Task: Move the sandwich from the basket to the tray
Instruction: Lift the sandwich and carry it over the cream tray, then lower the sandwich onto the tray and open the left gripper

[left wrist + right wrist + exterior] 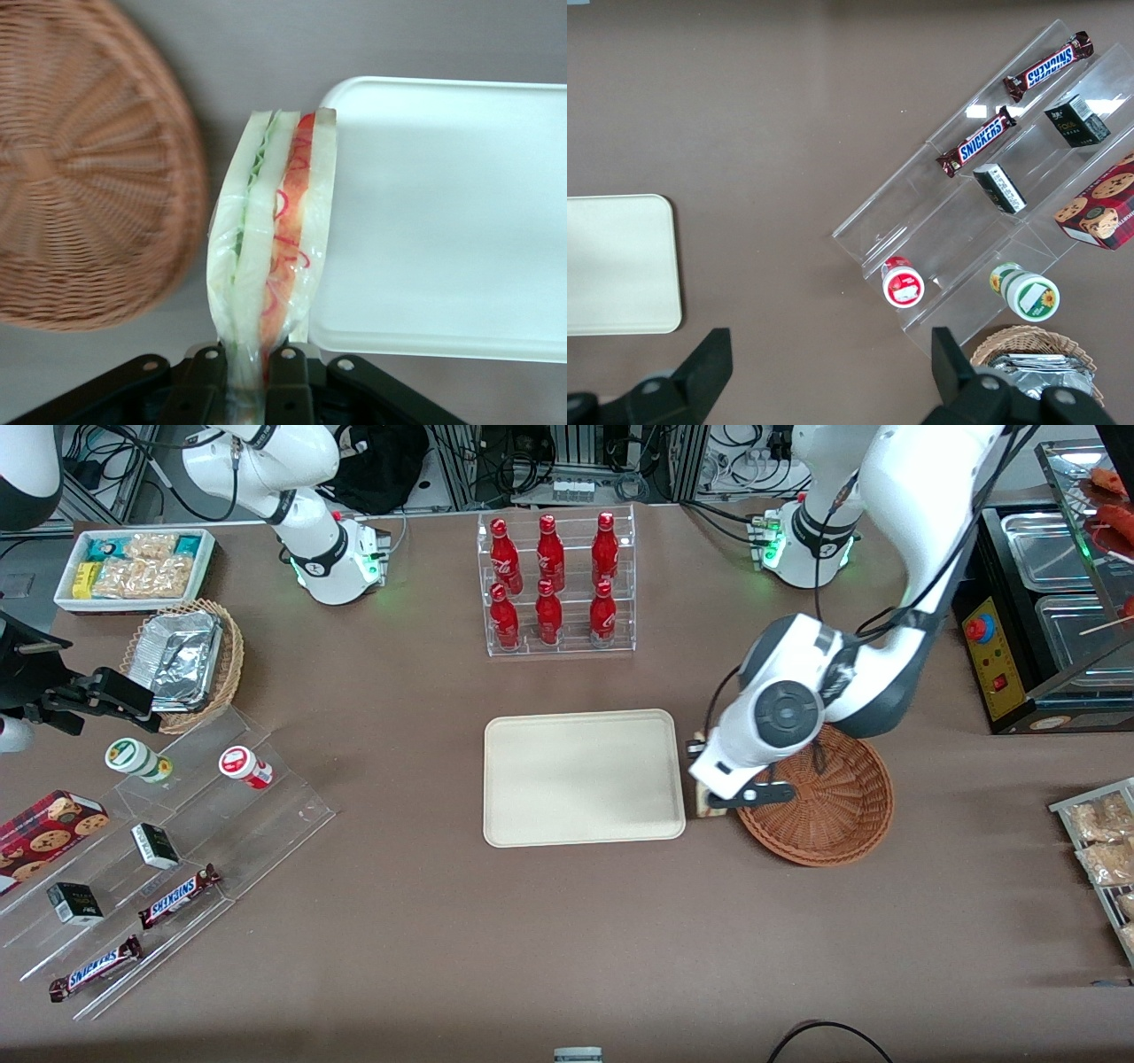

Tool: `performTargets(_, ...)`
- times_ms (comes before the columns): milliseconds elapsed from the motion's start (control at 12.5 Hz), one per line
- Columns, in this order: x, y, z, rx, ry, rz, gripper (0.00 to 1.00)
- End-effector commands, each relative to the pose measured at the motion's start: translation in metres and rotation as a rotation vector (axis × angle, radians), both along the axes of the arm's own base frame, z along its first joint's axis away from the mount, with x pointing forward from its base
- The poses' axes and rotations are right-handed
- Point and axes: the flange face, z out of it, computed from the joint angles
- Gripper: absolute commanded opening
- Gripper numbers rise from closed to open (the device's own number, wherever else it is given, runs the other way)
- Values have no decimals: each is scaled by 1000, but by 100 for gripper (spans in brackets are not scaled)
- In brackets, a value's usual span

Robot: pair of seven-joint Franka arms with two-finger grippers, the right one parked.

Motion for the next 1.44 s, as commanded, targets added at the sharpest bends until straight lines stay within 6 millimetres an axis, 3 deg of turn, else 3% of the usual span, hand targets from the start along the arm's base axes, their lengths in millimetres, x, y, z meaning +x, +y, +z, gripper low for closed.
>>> performTargets(0, 7, -61, -11, 43, -44, 52, 6)
performTargets(400, -14, -146, -36, 29, -92, 115, 6)
performTargets(720, -43, -192, -59, 35, -105, 121, 6)
performTargets(960, -54, -205, -63, 54, -126, 121, 6)
performTargets(1360, -51, -206, -78, 67, -136, 137, 7)
